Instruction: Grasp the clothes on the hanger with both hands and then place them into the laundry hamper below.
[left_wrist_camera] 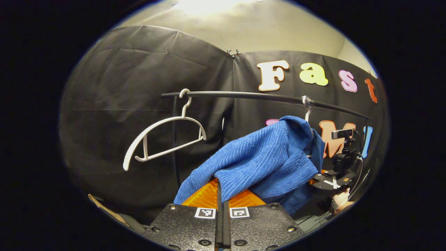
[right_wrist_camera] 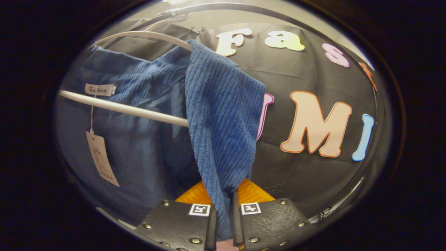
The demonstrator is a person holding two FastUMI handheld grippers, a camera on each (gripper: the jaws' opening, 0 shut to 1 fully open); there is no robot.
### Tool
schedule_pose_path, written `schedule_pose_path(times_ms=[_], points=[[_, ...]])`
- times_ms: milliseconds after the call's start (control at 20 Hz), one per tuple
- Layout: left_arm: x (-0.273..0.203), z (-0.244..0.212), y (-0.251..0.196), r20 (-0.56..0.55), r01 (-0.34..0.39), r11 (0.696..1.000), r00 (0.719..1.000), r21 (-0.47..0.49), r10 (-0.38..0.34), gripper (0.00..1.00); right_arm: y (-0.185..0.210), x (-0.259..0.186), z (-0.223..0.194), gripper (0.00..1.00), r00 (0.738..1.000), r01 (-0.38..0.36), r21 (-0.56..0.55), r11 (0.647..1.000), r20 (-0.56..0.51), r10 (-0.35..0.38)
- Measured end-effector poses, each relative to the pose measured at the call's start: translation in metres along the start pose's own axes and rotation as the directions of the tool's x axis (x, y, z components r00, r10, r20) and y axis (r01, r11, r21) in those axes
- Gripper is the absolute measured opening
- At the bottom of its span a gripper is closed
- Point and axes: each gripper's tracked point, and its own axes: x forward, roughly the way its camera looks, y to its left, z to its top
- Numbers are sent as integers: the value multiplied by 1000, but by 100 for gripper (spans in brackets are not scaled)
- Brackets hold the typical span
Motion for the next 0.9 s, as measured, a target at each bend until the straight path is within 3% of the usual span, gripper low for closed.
schedule_pose_path(times_ms=[250, 550, 750, 900], points=[[-7, 15, 14, 13, -19, 999, 1000, -45, 20, 1, -31, 1, 17, 18, 998, 54, 14, 998, 29, -54], [-14, 45, 18, 46, 2, 998, 999, -59, 1, 1, -55, 5, 35, 18, 994, 90, 14, 996, 58, -90], [-18, 64, 24, 73, 23, 993, 997, -117, -15, 1, -69, 8, 42, 18, 992, 106, 27, 994, 72, -108], [-15, 74, 38, 91, 8, 995, 996, -99, 1, 1, -73, 7, 47, 18, 991, 108, 25, 994, 80, -110]])
